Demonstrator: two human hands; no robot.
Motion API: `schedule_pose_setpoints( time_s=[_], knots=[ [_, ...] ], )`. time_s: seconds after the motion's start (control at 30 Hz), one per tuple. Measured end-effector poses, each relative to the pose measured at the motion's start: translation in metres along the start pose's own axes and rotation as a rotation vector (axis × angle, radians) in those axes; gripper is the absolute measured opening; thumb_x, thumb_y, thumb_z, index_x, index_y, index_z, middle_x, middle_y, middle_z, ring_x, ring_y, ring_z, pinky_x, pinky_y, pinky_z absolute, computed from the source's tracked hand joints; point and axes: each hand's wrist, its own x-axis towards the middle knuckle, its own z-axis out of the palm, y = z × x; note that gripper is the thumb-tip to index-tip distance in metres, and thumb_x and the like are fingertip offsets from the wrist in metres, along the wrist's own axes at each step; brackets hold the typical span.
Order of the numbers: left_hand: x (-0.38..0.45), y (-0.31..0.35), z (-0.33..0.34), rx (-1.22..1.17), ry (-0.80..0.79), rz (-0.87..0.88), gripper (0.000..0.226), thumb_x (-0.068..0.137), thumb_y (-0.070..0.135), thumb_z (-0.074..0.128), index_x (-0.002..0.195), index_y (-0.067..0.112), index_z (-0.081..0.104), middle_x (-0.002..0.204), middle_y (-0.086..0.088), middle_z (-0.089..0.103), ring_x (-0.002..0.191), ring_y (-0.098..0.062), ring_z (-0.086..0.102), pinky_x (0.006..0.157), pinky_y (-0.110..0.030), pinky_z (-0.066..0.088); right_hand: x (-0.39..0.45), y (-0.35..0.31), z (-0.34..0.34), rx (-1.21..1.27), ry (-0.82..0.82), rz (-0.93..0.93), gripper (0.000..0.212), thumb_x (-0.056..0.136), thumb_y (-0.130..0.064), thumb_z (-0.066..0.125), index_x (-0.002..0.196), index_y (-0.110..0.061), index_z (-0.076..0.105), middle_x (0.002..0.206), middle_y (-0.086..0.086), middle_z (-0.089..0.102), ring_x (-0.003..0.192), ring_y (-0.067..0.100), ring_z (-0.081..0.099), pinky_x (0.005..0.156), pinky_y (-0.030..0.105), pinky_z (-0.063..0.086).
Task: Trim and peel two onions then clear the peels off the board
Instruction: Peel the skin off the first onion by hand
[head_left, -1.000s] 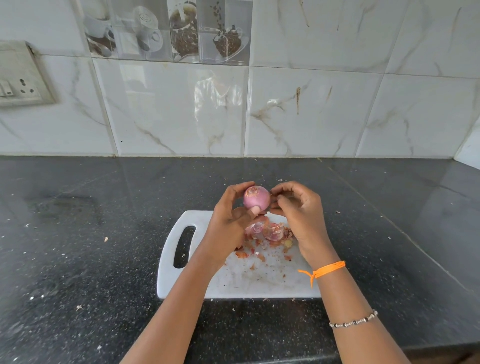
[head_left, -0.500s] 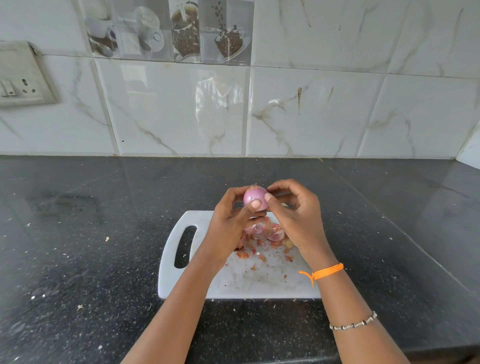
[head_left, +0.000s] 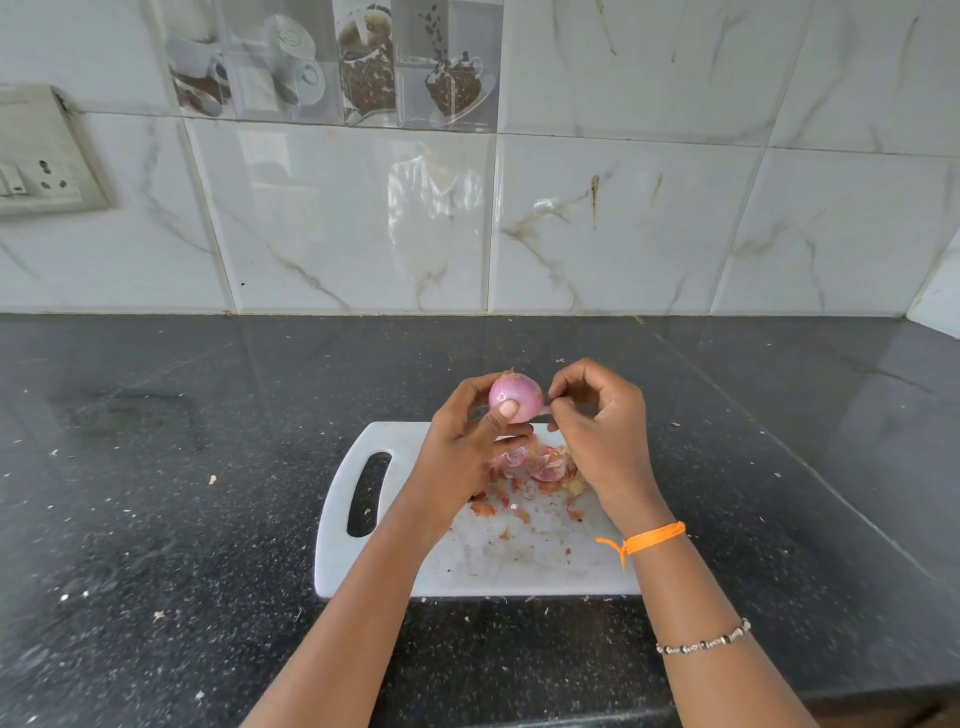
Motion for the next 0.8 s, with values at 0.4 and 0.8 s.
schedule_pose_setpoints(
  time_s=[0.4, 0.8],
  knots=[
    [0.000, -0.002, -0.003, -0.030, -0.003, 0.001, 0.035, 0.092, 0.039, 0.038, 0.114, 0.021, 0.060, 0.099, -0.010, 0.067, 0.080, -0.020, 0.070, 0.074, -0.027, 0.057, 0.001, 0.001, -0.006, 0.044, -0.022, 0.045, 0.019, 0.083, -0.013, 0.054, 0.066, -0.005, 0.056, 0.062, 0.006, 0.053, 0.060, 0.008, 0.045, 0.057, 0.013, 0.036],
    [0.001, -0.002, -0.008, -0.029, 0.014, -0.022, 0.041, 0.098, 0.039, 0.033, 0.112, 0.011, 0.060, 0.096, -0.017, 0.069, 0.083, -0.028, 0.070, 0.075, -0.044, 0.059, -0.002, -0.005, -0.002, 0.177, -0.364, -0.106, 0.026, 0.071, -0.009, 0.077, 0.088, -0.023, 0.064, 0.095, -0.010, 0.055, 0.084, 0.013, 0.056, 0.073, 0.019, 0.049]
  ],
)
